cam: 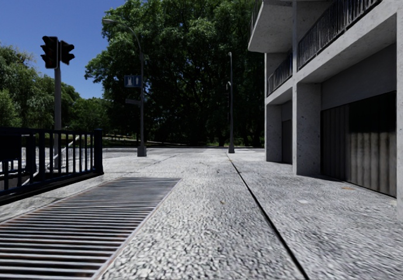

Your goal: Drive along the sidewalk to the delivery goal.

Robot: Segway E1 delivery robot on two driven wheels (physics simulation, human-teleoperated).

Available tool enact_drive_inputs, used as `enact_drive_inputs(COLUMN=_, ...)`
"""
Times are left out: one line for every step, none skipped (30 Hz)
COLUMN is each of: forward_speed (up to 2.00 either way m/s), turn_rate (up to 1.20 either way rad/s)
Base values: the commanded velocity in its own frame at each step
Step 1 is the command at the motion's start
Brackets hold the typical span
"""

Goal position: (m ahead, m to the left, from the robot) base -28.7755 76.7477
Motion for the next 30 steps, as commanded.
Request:
enact_drive_inputs(forward_speed=2.0, turn_rate=0.0)
enact_drive_inputs(forward_speed=2.0, turn_rate=0.0)
enact_drive_inputs(forward_speed=2.0, turn_rate=0.0)
enact_drive_inputs(forward_speed=2.0, turn_rate=0.0)
enact_drive_inputs(forward_speed=2.0, turn_rate=0.0)
enact_drive_inputs(forward_speed=2.0, turn_rate=0.0)
enact_drive_inputs(forward_speed=2.0, turn_rate=0.0)
enact_drive_inputs(forward_speed=2.0, turn_rate=0.0)
enact_drive_inputs(forward_speed=2.0, turn_rate=0.0)
enact_drive_inputs(forward_speed=2.0, turn_rate=0.0)
enact_drive_inputs(forward_speed=2.0, turn_rate=0.0)
enact_drive_inputs(forward_speed=2.0, turn_rate=0.0)
enact_drive_inputs(forward_speed=2.0, turn_rate=0.0)
enact_drive_inputs(forward_speed=2.0, turn_rate=0.0)
enact_drive_inputs(forward_speed=2.0, turn_rate=0.0)
enact_drive_inputs(forward_speed=2.0, turn_rate=0.0)
enact_drive_inputs(forward_speed=2.0, turn_rate=0.0)
enact_drive_inputs(forward_speed=2.0, turn_rate=0.0)
enact_drive_inputs(forward_speed=2.0, turn_rate=0.0)
enact_drive_inputs(forward_speed=2.0, turn_rate=0.0)
enact_drive_inputs(forward_speed=2.0, turn_rate=0.0)
enact_drive_inputs(forward_speed=2.0, turn_rate=0.0)
enact_drive_inputs(forward_speed=2.0, turn_rate=0.0)
enact_drive_inputs(forward_speed=2.0, turn_rate=0.0)
enact_drive_inputs(forward_speed=2.0, turn_rate=0.0)
enact_drive_inputs(forward_speed=2.0, turn_rate=0.0)
enact_drive_inputs(forward_speed=2.0, turn_rate=0.0)
enact_drive_inputs(forward_speed=2.0, turn_rate=0.0)
enact_drive_inputs(forward_speed=2.0, turn_rate=0.0)
enact_drive_inputs(forward_speed=2.0, turn_rate=0.0)
